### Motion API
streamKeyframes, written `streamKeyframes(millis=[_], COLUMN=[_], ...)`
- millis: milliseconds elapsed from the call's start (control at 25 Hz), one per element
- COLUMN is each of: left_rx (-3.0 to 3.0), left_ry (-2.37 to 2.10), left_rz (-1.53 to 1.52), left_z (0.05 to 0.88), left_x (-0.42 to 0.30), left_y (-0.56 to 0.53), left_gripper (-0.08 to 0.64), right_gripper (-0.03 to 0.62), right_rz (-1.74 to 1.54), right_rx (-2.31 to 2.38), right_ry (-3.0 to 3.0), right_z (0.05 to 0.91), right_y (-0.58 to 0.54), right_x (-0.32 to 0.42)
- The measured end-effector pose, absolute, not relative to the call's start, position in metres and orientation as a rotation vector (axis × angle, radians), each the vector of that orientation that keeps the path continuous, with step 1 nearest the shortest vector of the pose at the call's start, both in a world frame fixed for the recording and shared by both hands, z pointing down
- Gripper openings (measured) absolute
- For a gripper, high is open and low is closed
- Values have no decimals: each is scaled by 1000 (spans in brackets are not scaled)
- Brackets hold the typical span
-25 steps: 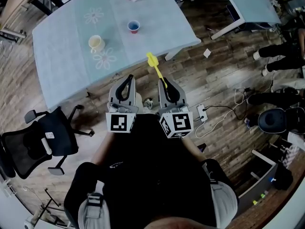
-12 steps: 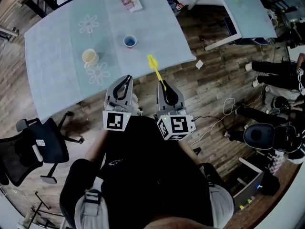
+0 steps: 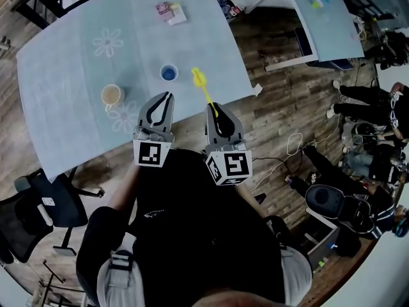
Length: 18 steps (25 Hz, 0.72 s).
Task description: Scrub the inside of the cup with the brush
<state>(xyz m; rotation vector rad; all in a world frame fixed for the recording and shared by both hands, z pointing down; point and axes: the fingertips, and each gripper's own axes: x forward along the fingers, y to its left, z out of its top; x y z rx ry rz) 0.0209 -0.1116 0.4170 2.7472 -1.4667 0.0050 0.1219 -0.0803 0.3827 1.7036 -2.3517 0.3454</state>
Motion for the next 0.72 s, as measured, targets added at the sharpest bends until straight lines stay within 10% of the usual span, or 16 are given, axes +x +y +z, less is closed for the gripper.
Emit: streamKeyframes(millis=[240, 360, 720], left_rx=[2753, 2770, 2644], left_ry=[-1422, -1362, -1386], left_rz=[83, 166, 285], left_z=[448, 468, 537], left_x=[14, 17, 15], left_y=[-136, -140, -152], left_gripper=[21, 174, 311], right_gripper=[40, 40, 40], right_rz=[329, 334, 333], right_rx=[1675, 1649, 1538], right_ry=[-2362, -2367, -2387], right_z=[384, 385, 394], right_y=[-110, -118, -136], right_x=[106, 100, 93])
